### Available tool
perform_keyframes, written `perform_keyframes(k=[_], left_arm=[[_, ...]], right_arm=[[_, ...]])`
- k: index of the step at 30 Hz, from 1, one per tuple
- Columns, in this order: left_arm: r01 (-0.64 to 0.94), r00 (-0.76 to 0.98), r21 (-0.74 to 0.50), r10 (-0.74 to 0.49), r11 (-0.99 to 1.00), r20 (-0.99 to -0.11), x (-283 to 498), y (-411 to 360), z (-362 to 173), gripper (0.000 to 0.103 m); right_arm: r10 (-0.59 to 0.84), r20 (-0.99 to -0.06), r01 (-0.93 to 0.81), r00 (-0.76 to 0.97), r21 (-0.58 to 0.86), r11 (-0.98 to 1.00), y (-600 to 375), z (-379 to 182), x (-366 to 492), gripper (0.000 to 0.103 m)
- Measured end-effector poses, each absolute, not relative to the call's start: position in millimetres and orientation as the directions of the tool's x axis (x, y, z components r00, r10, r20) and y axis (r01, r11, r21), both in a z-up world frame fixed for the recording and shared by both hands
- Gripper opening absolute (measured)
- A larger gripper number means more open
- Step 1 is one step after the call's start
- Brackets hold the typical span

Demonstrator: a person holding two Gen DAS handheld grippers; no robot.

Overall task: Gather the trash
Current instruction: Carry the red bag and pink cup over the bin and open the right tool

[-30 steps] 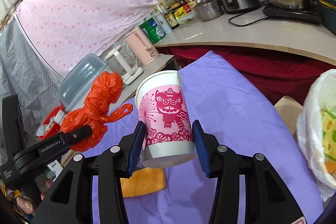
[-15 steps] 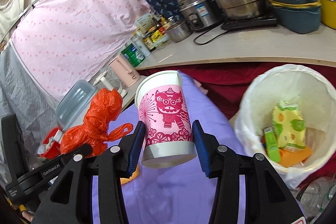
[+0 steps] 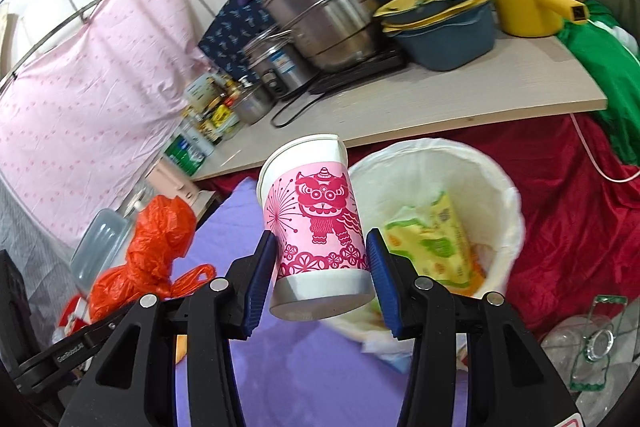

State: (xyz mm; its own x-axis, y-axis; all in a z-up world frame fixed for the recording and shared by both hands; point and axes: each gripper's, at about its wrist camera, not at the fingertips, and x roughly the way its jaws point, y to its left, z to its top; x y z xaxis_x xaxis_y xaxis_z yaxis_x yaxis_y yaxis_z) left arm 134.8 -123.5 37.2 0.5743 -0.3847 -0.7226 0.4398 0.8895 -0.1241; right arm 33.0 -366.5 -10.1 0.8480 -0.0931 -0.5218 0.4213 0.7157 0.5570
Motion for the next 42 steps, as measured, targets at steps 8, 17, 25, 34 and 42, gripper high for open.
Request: perform_keyframes(k=[8,17,25,34,42], left_arm=[[0.481,0.549,-0.106,-0.393,0.87,-0.737,123.5,-163.0,28.6,0.039],[0.489,0.532,-0.08,-0.37,0.868,-0.761,124.6,-185.9,14.9,0.039],[0.511,0.51,-0.068,-0.366,0.857,-0.778,128.3,-206.9,5.5,0.039],[0.56,0.461,-0.073,-0.384,0.825,-0.8,129.9,-250.8,-11.1,0.039],[0.58,0.454,-0.064,-0.387,0.812,-0.803,129.2,-277.0,-18.4,0.043]], right_arm=[[-0.132,-0.563,0.484,0.816,0.539,0.69,-403.4,-33.8,30.2,0.046],[-0.113,-0.599,0.499,0.793,0.532,0.684,-417.8,-56.9,47.5,0.048],[-0.133,-0.586,0.498,0.799,0.522,0.692,-415.3,-46.4,33.2,0.054],[-0.187,-0.585,0.534,0.789,0.502,0.68,-423.3,-31.5,1.5,0.057],[-0.196,-0.597,0.551,0.778,0.498,0.669,-431.3,-35.2,-6.0,0.057]])
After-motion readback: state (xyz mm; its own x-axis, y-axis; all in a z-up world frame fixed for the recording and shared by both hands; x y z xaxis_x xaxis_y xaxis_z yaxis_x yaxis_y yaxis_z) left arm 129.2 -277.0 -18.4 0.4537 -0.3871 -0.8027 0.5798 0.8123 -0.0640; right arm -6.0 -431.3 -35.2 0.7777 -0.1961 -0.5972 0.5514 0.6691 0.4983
